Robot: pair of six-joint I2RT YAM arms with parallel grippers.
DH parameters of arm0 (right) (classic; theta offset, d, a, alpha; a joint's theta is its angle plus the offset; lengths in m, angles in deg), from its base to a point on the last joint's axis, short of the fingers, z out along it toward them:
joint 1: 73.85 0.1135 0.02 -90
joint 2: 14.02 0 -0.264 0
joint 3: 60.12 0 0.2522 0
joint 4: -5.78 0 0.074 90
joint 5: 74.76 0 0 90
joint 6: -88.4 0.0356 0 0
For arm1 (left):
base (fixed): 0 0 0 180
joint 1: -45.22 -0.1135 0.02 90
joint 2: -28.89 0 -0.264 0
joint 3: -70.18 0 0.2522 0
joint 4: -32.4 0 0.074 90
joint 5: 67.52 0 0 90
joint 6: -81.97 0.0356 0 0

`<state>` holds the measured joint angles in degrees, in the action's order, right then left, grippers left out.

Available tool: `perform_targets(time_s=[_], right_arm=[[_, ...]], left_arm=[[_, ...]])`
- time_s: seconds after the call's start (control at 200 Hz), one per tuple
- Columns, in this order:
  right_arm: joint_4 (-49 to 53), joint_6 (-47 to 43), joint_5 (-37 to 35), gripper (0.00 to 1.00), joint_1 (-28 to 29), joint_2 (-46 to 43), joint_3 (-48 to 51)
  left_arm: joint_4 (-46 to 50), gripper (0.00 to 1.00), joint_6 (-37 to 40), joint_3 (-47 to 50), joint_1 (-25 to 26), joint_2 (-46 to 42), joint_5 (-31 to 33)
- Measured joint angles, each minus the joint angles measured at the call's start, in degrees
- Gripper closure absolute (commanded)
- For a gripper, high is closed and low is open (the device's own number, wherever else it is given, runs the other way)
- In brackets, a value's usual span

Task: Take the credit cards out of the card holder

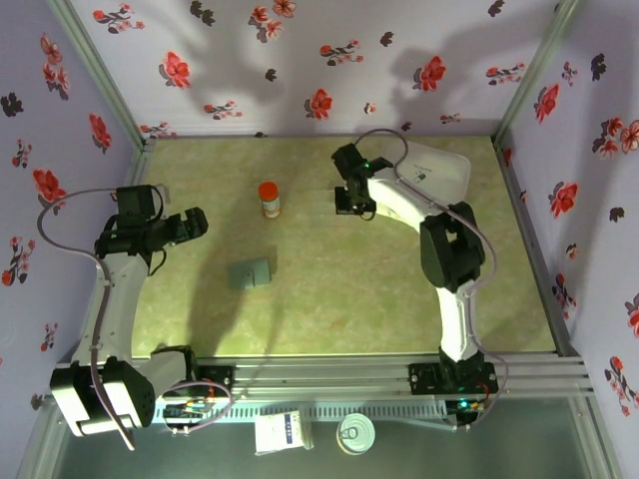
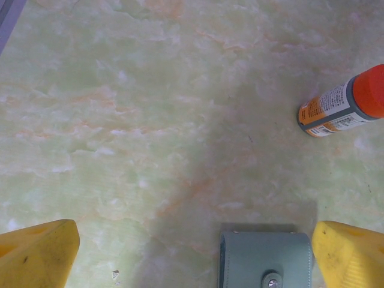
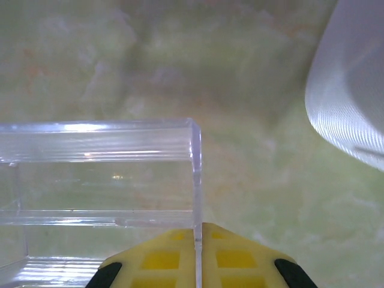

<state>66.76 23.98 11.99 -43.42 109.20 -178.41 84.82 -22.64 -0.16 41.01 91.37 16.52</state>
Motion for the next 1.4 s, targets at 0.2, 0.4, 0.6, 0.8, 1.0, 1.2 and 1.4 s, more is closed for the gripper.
perform_targets(time_s=[0.2, 0.4, 0.6, 0.8, 1.0, 1.2, 1.4], right_arm=[[5.09, 0.24, -1.29, 0.91, 0.00, 7.39, -9.38], [7.41, 0.44, -1.27, 0.89, 0.00, 10.05, -12.98], [7.98, 0.44, -1.05, 0.87, 0.00, 10.23, -13.16], [7.98, 0.39, -0.09, 0.87, 0.00, 10.23, -13.16], [7.96, 0.33, 0.74, 0.89, 0.00, 10.23, -13.16], [7.96, -0.26, 1.09, 0.83, 0.00, 10.23, -13.16], [8.07, -1.03, 1.73, 0.75, 0.00, 10.14, -13.18]], left_arm=[[0.22, 0.00, 0.00, 0.63, 0.00, -0.07, -0.20], [0.22, 0.00, 0.00, 0.63, 0.00, -0.07, -0.33], [0.24, 0.00, 0.00, 0.63, 0.00, -0.07, -0.35], [0.24, 0.00, 0.00, 0.63, 0.00, -0.07, -0.70], [0.22, 0.00, 0.00, 0.66, 0.00, -0.07, -1.03], [0.20, 0.00, 0.00, 1.31, 0.02, -0.07, -2.19], [0.20, 0.00, -0.96, 1.60, 2.32, 0.17, -3.28]])
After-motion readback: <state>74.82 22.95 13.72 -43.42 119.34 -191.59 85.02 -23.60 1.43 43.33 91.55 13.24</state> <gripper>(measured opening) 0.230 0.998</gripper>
